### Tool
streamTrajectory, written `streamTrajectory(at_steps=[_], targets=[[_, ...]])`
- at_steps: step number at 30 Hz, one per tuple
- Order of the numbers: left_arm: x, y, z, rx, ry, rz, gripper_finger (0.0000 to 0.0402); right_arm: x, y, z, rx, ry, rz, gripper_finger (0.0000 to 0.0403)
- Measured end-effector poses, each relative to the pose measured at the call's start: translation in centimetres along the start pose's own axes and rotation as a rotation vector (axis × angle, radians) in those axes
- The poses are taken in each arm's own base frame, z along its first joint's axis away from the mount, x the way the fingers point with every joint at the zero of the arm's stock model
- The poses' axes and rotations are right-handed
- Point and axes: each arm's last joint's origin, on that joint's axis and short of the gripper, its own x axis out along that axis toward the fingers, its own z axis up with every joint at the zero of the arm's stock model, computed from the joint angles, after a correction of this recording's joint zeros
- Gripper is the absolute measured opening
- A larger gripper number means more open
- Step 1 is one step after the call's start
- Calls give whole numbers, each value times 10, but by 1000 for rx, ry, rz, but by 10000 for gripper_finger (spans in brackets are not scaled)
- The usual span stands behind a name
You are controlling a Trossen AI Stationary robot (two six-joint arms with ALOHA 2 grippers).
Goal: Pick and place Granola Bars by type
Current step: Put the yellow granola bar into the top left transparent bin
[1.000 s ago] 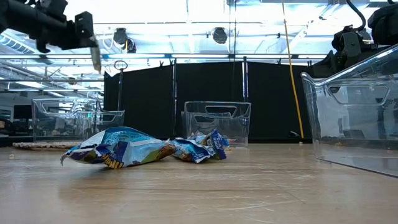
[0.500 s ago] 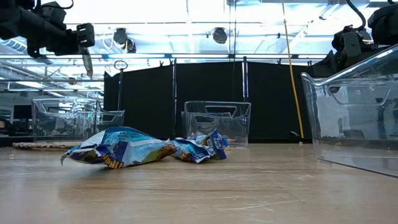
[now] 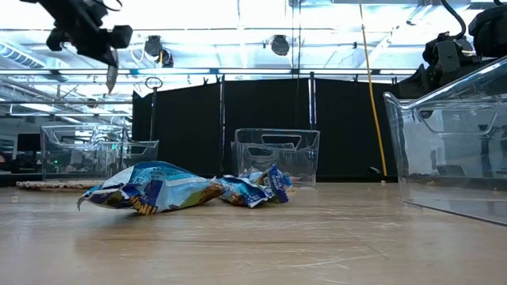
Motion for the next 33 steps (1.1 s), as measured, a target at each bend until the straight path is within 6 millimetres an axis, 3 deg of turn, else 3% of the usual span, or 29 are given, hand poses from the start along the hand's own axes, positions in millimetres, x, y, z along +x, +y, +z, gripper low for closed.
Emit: streamTrajectory(at_steps=[4, 6, 10, 14, 22, 33], targets=[[31, -2, 0, 16, 192, -59, 0, 0, 0, 0, 0, 0, 0, 0], [38, -1, -7, 75, 265, 8, 0, 0, 0, 0, 0, 0, 0, 0], [38, -14, -8, 124, 310, 42, 0, 0, 0, 0, 0, 0, -1, 0], [42, -14, -19, 91, 447, -13, 0, 0, 0, 0, 0, 5, -2, 0], [50, -17, -43, 143, 682, 67, 1, 0, 0, 0, 0, 5, -2, 0], [56, -21, -53, 168, 788, 91, 2, 0, 0, 0, 0, 5, -2, 0]])
